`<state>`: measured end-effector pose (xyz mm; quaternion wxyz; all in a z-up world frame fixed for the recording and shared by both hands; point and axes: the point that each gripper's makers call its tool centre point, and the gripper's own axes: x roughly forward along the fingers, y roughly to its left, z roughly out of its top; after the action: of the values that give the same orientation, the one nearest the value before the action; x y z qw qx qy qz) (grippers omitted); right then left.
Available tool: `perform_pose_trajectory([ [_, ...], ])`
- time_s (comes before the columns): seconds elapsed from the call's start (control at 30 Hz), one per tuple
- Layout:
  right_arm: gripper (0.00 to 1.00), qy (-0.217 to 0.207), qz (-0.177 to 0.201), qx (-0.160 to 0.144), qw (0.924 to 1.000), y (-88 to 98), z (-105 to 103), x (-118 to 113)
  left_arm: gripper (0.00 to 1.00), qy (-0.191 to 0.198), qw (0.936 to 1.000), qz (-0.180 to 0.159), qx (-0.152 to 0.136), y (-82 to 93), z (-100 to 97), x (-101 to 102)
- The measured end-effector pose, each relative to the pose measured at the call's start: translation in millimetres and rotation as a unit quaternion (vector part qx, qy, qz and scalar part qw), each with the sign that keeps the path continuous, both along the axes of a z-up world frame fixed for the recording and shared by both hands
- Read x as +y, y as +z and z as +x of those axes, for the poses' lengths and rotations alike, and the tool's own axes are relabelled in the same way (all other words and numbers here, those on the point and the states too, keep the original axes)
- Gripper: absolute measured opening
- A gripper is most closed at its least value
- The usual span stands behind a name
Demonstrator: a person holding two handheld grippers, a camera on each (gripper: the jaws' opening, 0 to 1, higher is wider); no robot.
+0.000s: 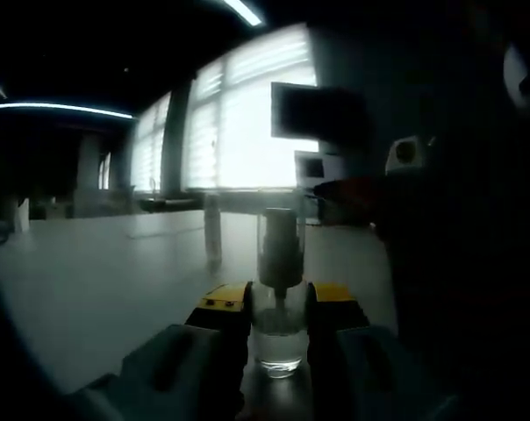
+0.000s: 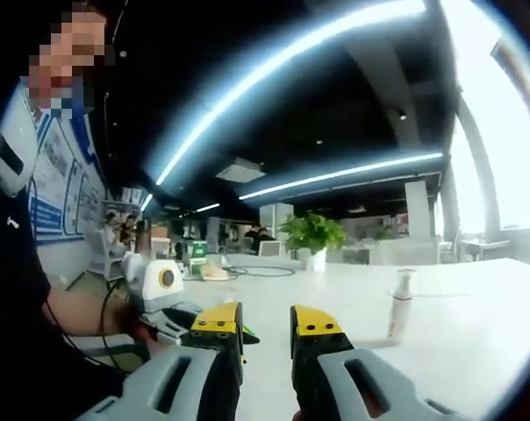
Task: Clamp pump bottle remove cover press pump head put on cover
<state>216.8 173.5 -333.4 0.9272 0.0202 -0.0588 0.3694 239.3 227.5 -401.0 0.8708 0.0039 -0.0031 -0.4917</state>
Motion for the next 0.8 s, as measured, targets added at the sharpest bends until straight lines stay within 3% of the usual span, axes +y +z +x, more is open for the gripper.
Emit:
perform_pose_trajectory([
  [0.8,0.16,0.041,-0.028,0.009,0.9987,-8.5,3,44,0.16,0.000,1.0000,0.000,0.000,0.0,0.7,1],
])
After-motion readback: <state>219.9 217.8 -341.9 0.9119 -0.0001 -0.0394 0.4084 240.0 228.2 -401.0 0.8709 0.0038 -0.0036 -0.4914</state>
